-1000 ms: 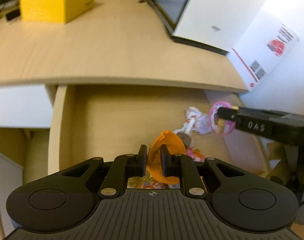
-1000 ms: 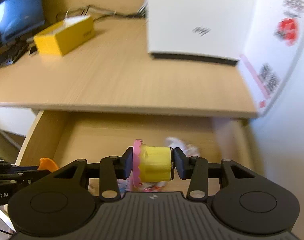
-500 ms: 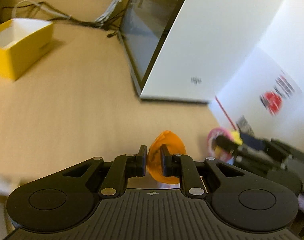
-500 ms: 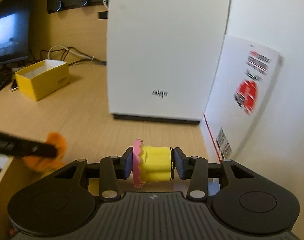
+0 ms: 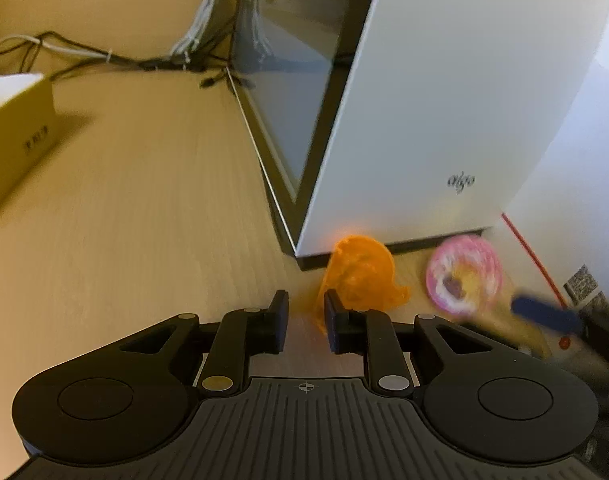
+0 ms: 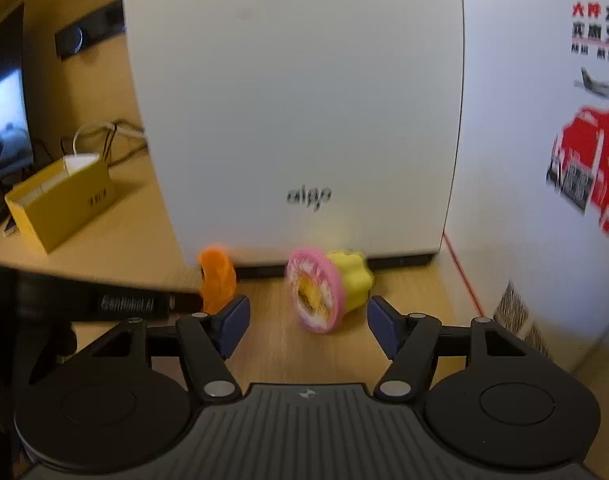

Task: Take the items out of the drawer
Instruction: 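Lift both toys out and set them on the desk top while both grippers open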

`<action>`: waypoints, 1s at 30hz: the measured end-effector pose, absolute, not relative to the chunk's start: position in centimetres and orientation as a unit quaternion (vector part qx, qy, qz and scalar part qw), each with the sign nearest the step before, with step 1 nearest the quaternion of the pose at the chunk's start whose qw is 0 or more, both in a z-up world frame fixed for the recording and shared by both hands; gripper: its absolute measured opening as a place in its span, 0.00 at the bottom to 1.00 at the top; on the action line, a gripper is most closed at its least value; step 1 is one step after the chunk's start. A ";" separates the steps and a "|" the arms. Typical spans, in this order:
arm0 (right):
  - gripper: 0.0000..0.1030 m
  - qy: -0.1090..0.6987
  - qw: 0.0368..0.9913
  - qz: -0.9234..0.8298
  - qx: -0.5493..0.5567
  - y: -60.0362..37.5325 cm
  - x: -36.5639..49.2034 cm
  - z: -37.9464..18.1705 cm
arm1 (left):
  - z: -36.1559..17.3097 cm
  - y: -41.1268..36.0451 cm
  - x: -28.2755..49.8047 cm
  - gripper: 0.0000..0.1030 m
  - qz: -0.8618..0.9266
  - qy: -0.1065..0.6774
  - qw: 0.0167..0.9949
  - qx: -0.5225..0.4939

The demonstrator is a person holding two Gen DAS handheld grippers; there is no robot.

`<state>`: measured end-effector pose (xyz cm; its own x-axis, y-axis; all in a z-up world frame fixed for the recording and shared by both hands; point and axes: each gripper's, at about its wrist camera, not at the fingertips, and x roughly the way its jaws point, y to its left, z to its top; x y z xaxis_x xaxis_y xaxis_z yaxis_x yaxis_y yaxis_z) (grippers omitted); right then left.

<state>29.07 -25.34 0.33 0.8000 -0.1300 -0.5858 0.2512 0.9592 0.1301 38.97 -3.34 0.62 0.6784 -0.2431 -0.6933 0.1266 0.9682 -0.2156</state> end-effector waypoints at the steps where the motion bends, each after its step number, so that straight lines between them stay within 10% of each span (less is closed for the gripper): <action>1: 0.64 0.306 0.941 -0.101 0.103 -24.9 28.7 0.4 | 1.1 -2.8 38.6 0.21 -0.103 0.382 0.915 -0.082; 14: 0.85 0.376 0.918 -0.123 0.037 -20.2 17.2 0.3 | 2.5 1.7 24.7 0.21 -0.149 0.427 0.891 -0.043; 30: 0.51 0.313 0.923 -0.210 0.072 -24.4 28.3 -1.9 | 0.8 -1.0 22.8 0.21 -0.138 0.467 0.869 -0.085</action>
<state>28.35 -24.39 -1.89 0.7152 -0.3433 -0.6088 0.4333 0.9013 0.0009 22.76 -0.96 0.81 0.5259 -0.3189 -0.7885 0.1603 0.9476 -0.2763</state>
